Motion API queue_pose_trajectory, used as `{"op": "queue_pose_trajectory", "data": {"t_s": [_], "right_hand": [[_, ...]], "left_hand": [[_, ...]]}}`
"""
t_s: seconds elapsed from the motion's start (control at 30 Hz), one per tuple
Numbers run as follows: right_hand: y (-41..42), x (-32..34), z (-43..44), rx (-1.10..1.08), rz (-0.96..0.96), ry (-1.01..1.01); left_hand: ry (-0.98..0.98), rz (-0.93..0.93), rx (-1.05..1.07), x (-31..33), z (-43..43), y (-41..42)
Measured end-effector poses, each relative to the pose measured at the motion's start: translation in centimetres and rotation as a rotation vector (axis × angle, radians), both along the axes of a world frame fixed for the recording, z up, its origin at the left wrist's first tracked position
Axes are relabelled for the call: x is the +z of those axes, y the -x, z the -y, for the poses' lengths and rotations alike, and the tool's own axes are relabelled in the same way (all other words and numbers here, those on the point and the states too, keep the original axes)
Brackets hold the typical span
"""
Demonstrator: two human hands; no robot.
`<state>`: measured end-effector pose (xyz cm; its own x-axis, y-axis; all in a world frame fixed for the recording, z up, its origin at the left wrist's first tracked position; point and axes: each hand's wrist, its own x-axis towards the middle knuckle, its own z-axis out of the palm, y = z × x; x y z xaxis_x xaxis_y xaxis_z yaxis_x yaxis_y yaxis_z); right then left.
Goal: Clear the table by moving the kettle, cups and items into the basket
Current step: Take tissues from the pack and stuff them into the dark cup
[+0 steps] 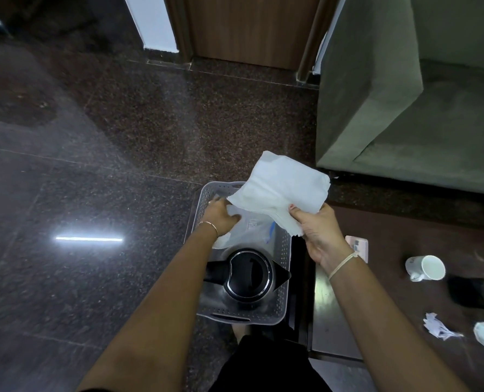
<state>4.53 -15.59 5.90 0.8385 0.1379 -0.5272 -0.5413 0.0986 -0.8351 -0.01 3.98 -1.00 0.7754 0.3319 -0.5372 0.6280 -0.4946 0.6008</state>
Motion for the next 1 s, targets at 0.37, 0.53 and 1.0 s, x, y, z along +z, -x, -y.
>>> {"op": "queue_pose_trajectory", "data": {"t_s": [0.37,0.53,1.0], "right_hand": [[-0.1,7.3,6.3,0.183,0.077,-0.015],[0.7,10.7,11.2,0.214,0.137,-0.06],[6.1,12.1,36.9,-0.107,0.444,0.17]], "left_hand": [[1.039,0.073,0.4,11.2,4.7,-1.8],[0.979,0.238,0.261,14.5,10.4,-0.9],[0.766,0.444,0.117,19.6,35.7,1.5]]}}
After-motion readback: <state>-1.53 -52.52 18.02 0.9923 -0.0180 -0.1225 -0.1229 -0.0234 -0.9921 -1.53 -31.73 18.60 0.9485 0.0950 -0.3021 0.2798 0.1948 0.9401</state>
